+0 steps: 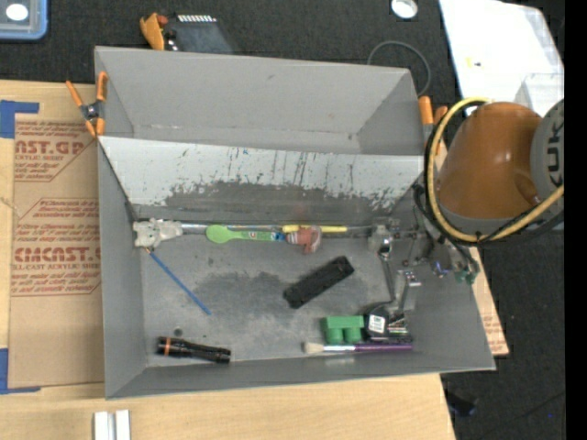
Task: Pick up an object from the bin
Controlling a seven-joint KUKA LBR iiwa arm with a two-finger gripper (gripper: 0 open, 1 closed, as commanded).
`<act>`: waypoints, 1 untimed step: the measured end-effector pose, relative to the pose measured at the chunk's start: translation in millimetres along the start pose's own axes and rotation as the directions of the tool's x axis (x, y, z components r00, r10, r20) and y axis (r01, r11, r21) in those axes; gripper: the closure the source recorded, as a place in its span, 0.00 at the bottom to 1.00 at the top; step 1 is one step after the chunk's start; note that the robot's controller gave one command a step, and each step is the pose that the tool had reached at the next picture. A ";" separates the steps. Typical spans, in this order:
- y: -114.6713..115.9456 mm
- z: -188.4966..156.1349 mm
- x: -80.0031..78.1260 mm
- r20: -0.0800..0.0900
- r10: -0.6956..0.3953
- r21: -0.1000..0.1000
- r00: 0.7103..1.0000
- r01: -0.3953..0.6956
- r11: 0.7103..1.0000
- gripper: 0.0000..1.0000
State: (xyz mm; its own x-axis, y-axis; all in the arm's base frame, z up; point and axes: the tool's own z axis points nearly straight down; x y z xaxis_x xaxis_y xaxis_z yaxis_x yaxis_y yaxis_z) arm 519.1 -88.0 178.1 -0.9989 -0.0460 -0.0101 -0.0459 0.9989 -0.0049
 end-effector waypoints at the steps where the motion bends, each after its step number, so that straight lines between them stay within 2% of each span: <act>1: 54.8 32.6 -15.7 -0.005 -0.003 -0.005 1.000 0.003 1.000 0.00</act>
Offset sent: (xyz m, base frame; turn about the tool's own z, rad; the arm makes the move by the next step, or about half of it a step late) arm 0.0157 0.0789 -0.0473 0.0059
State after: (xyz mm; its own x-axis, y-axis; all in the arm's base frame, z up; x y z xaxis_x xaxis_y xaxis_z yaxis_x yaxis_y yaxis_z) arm 532.6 -32.7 145.4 -0.9988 -0.0489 -0.0047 -0.0489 0.9988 0.0002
